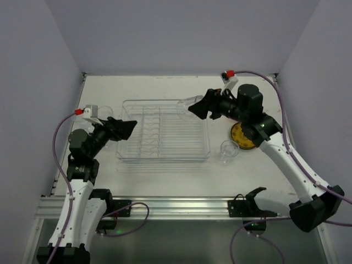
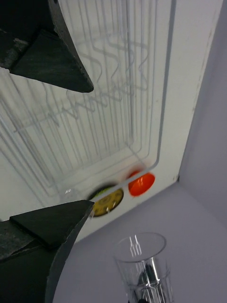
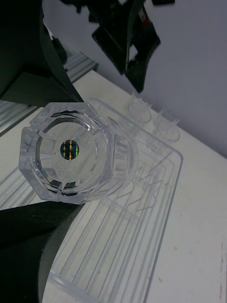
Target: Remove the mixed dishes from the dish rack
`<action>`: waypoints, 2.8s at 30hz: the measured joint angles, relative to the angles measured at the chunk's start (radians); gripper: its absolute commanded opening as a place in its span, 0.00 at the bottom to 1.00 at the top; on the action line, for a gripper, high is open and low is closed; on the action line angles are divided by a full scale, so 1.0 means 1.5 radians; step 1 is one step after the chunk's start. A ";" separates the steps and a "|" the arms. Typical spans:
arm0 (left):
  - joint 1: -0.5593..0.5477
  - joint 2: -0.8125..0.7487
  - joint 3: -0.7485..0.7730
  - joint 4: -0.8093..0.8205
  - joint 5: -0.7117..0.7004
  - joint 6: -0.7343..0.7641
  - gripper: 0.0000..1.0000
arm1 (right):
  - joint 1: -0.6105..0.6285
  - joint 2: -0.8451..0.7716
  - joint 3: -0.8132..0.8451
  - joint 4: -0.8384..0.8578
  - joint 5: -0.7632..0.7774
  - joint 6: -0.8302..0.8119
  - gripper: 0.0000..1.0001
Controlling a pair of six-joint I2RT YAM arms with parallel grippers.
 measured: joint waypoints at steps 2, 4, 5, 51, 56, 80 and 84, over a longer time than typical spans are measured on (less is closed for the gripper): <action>-0.016 0.022 -0.061 0.127 0.072 -0.091 1.00 | -0.006 -0.042 -0.031 0.027 -0.040 0.009 0.00; -0.043 0.052 -0.105 0.228 0.123 -0.166 1.00 | -0.010 -0.075 -0.057 0.043 -0.075 0.020 0.00; -0.057 0.061 -0.114 0.261 0.137 -0.190 1.00 | -0.012 -0.088 -0.070 0.050 -0.092 0.026 0.00; -0.435 0.230 -0.146 0.790 0.034 -0.424 0.00 | 0.024 -0.082 -0.275 0.468 -0.349 0.132 0.99; -0.440 0.125 0.055 0.245 -0.136 -0.185 0.00 | -0.005 -0.110 -0.174 0.157 -0.102 0.027 0.99; 0.003 0.458 0.454 -0.759 -0.491 0.109 0.00 | -0.060 -0.112 -0.170 -0.131 0.238 -0.081 0.99; 0.014 0.501 0.441 -0.760 -0.464 0.117 0.00 | -0.060 -0.115 -0.172 -0.129 0.223 -0.085 0.99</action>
